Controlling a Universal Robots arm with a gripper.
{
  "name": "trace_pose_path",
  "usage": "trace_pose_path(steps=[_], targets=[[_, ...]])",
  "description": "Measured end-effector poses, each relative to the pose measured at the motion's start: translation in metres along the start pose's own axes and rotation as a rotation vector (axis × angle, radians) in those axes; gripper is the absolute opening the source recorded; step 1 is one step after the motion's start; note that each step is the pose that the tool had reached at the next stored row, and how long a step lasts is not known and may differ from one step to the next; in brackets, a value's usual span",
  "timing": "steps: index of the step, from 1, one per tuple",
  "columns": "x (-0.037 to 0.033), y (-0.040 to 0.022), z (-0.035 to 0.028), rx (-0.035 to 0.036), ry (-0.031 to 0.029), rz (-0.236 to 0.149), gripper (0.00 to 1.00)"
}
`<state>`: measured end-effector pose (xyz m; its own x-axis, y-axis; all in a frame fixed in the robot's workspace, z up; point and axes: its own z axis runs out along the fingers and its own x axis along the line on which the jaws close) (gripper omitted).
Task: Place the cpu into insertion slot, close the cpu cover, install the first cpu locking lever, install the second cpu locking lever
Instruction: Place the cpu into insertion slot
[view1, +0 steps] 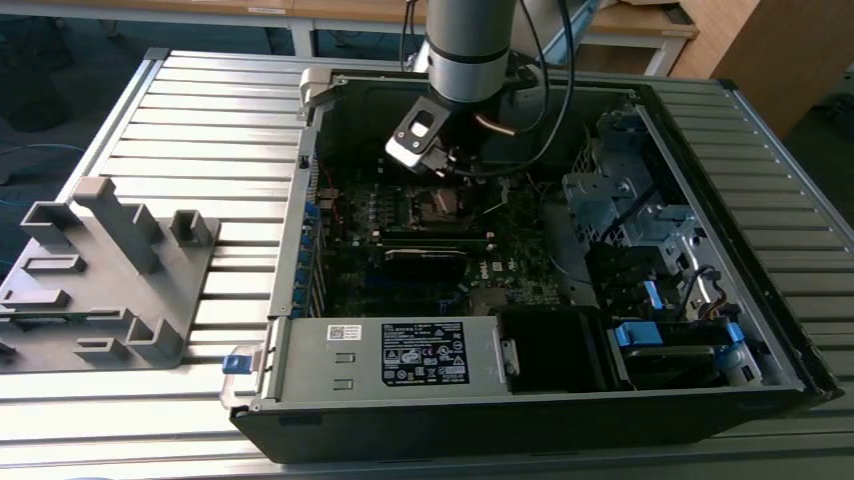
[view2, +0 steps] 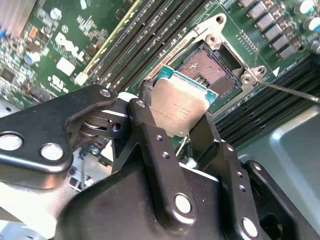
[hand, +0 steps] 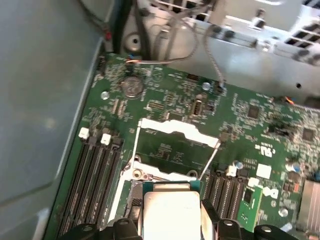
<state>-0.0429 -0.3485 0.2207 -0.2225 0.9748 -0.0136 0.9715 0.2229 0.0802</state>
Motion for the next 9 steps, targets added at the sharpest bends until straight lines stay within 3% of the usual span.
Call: trace_pose_path(steps=[3, 9], targets=[[0.0, -0.0001, 0.0002, 0.0007, -0.0042, 0.053, 0.54], [0.0, 0.0, 0.0001, 0.0014, -0.0047, 0.059, 0.54]])
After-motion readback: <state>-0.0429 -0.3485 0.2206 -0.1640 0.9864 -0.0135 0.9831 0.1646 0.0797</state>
